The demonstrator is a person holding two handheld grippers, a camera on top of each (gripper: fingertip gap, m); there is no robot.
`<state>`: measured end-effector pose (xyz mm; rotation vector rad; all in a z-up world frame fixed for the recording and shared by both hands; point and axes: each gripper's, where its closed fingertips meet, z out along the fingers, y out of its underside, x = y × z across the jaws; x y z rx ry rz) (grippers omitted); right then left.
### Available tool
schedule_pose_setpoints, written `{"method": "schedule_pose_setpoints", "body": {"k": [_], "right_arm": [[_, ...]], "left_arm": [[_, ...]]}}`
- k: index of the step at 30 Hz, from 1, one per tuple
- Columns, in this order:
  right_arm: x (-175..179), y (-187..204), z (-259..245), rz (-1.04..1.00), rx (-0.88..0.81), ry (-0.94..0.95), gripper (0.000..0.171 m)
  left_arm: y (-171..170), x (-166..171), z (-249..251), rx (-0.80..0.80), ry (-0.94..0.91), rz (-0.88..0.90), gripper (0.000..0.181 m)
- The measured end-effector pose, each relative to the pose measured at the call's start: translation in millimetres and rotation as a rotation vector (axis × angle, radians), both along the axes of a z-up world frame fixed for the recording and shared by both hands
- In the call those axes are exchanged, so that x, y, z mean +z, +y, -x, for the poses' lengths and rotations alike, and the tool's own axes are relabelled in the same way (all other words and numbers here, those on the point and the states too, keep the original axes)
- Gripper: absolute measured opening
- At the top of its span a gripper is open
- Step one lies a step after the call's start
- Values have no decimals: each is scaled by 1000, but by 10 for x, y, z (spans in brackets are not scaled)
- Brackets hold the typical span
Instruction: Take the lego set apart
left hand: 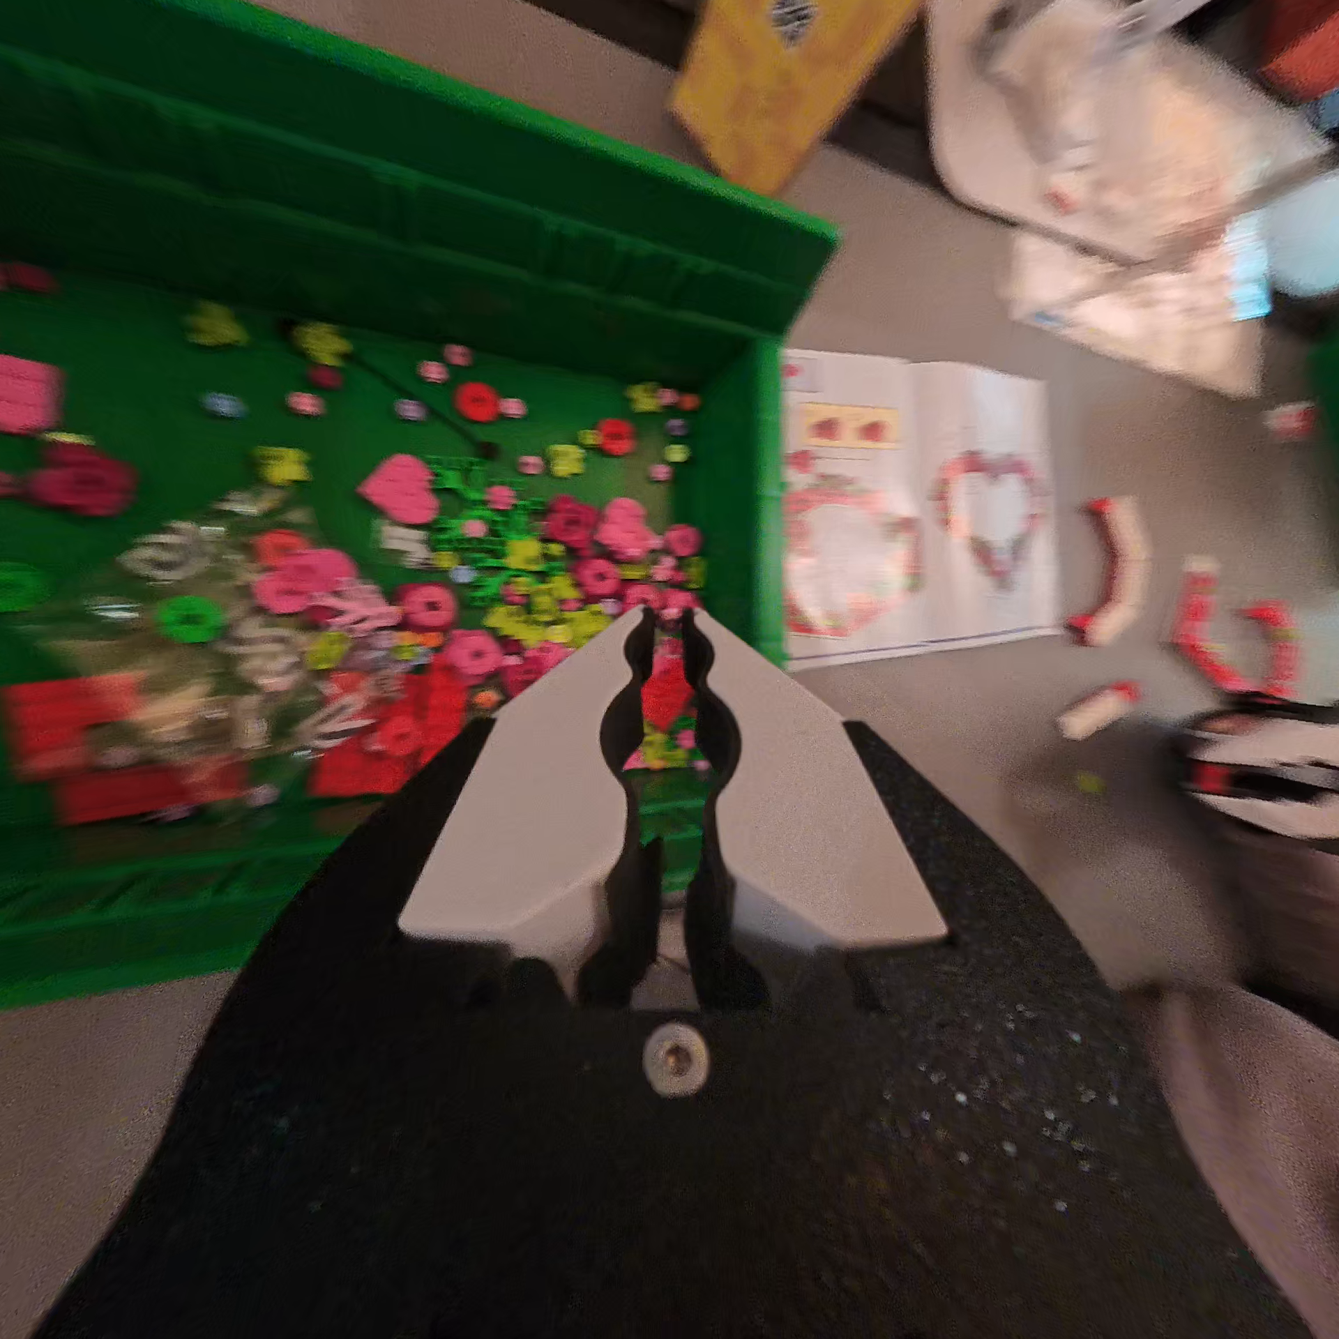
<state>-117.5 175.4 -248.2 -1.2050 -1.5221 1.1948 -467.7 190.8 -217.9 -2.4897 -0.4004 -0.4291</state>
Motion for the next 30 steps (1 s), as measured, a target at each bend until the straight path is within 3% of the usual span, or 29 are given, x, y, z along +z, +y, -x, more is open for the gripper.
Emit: {"method": "schedule_pose_setpoints", "body": {"k": [4,5,8,13,16,21,30], "right_arm": [[-19,-20,8,-1,7,-7,15],[-25,-26,9,-3,9,-9,15],[-41,-43,12,-16,13,-16,15],[-62,-65,18,-12,23,-22,15],[-76,-72,23,-9,26,-27,15],[-77,-70,21,-7,27,-27,15],[-81,-60,20,-6,26,-29,15]], "left_arm": [[-20,-55,80,18,43,46,6],[-13,-65,133,46,56,48,24],[-6,-59,121,43,27,34,4],[-130,-209,16,4,14,136,4],[-207,-254,-13,8,14,192,45],[-413,-326,-106,-72,70,329,55],[-714,-290,-277,-176,101,560,87]]}}
